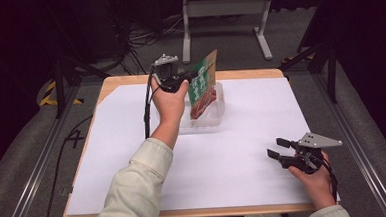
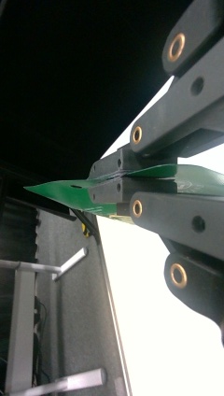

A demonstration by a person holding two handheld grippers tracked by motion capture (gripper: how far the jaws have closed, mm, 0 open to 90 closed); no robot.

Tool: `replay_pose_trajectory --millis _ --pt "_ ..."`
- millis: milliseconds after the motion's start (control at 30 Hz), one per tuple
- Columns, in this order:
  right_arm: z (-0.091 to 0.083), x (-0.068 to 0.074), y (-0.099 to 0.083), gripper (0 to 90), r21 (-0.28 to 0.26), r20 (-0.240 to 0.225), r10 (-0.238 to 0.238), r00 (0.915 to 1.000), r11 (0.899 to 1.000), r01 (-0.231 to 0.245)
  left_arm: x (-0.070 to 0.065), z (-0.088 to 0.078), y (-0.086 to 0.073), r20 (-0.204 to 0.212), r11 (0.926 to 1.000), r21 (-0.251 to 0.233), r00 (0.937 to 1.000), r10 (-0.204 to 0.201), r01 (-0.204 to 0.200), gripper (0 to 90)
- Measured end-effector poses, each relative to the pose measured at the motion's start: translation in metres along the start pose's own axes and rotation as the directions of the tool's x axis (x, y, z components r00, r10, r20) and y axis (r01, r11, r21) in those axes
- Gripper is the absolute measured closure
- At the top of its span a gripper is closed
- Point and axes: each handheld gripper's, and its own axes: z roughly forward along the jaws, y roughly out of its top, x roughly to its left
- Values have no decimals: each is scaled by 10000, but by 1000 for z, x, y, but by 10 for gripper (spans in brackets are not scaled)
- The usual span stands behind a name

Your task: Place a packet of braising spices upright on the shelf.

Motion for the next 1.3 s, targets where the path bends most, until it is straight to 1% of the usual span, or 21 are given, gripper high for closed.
replay_pose_trajectory --millis 167,300,367,467,567,600,633,667,700,733,767,867,967,1067,1133,1233,1300 --pt "1 1 0 390 21 -18 19 10000 10000 -19 2 -3 -3 -19 10000 -5 10000 9 -9 879" --pt "2 1 1 391 36 -47 -26 10000 10000 26 0 -4 -5 -65 9998 -53 9998 210 -211 879" --pt "3 1 2 390 12 -60 -58 10000 10000 58 -1 -4 -6 -36 9997 -75 9997 231 -231 874" --pt "4 1 2 390 29 -83 -50 10000 10000 50 -3 -4 -7 -106 9992 -101 9992 384 -385 859" --pt "5 1 2 390 45 -110 -71 9999 10000 71 -4 -5 -7 -198 9991 -174 9990 389 -393 835" --pt "5 1 2 390 39 -111 -71 9999 10000 72 -4 -6 -7 -219 9987 -193 9987 462 -467 827" --pt "5 1 3 390 28 -108 -78 9999 10000 78 -4 -7 -7 -241 9984 -240 9984 513 -518 811" --pt "5 1 3 390 28 -108 -78 9999 10000 78 -4 -7 -7 -241 9984 -240 9984 513 -518 768" --pt "5 1 3 390 12 -123 -88 9999 10000 89 -5 -8 -6 -371 9957 -567 9967 719 -739 704" --pt "5 1 3 390 12 -123 -88 9999 10000 89 -5 -8 -6 -371 9957 -567 9967 719 -739 654" --pt "6 1 3 389 22 -127 -81 9999 10000 82 -6 -10 -6 -317 9937 -781 9965 777 -800 654" --pt "7 1 4 388 -12 -133 -89 9999 10000 89 -7 -14 -4 -380 9889 -1066 9943 997 -1033 522" --pt "10 1 6 387 -13 -205 -146 9997 9999 146 -10 -22 -3 -201 9843 -1362 9937 1106 -1123 443" --pt "13 1 8 386 -1 -289 -183 9994 9998 183 -13 -33 -2 -86 9784 -1557 9906 1364 -1361 406" --pt "15 1 10 384 -49 -328 -211 9992 9998 209 -14 -41 -2 -81 9755 -1561 9878 1555 -1548 385" --pt "16 0 14 375 -116 -327 -281 9991 9995 277 -16 -51 -3 -89 9739 -1484 9850 1724 -1718 366" --pt "15 -2 18 361 -217 -351 -325 9989 9993 318 -17 -61 -4 -166 9711 -1413 9813 1918 -1922 353"
